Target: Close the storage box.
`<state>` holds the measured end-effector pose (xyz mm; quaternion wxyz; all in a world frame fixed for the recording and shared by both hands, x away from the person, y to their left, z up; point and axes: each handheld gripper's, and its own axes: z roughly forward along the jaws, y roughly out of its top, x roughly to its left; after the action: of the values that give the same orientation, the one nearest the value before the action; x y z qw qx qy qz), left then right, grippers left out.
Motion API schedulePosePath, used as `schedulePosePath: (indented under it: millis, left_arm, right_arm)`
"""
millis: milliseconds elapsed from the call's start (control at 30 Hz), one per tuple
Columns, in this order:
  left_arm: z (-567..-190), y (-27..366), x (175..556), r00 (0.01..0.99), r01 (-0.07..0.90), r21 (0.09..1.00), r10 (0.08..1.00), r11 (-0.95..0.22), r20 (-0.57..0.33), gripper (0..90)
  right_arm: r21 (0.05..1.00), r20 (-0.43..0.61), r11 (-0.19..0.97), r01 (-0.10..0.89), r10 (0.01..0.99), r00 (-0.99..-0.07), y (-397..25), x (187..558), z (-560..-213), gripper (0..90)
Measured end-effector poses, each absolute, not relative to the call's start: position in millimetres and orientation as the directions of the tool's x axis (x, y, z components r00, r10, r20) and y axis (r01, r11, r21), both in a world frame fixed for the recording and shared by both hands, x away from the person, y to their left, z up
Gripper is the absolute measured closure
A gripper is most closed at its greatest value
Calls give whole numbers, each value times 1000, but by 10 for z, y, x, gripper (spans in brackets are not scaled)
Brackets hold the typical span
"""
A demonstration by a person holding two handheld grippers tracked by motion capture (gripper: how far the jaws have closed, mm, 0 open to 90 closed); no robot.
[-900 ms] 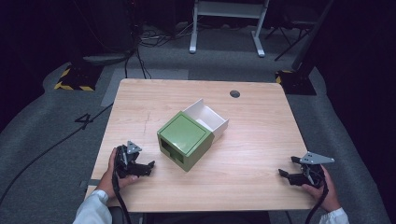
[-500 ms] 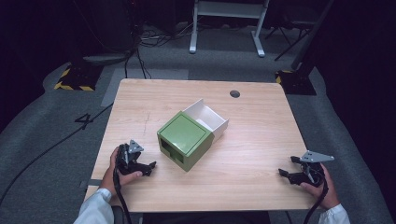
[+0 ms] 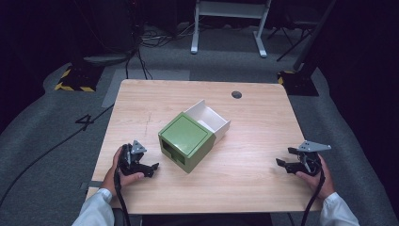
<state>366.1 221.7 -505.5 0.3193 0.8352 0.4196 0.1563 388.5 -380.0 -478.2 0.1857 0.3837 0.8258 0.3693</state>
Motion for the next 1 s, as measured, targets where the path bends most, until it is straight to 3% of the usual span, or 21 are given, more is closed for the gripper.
schedulePosePath:
  millis: [533, 733, 1000]
  left_arm:
    - [-5055, 2212, 3669, 606, 597, 664, 795, -450, -6, 5]
    - [-5055, 2211, 3668, 606, 598, 664, 795, -449, -8, 5]
    - [-5054, 2201, 3635, 606, 601, 661, 795, -449, -12, 5]
  right_arm:
    - [795, -58, 445, 412, 732, -679, -3316, 4409, -4287, 245]
    - [791, -109, 485, 373, 712, -694, -3051, 4587, -4242, 267]
    - [795, -75, 468, 386, 707, -703, -2787, 4823, -4272, 303]
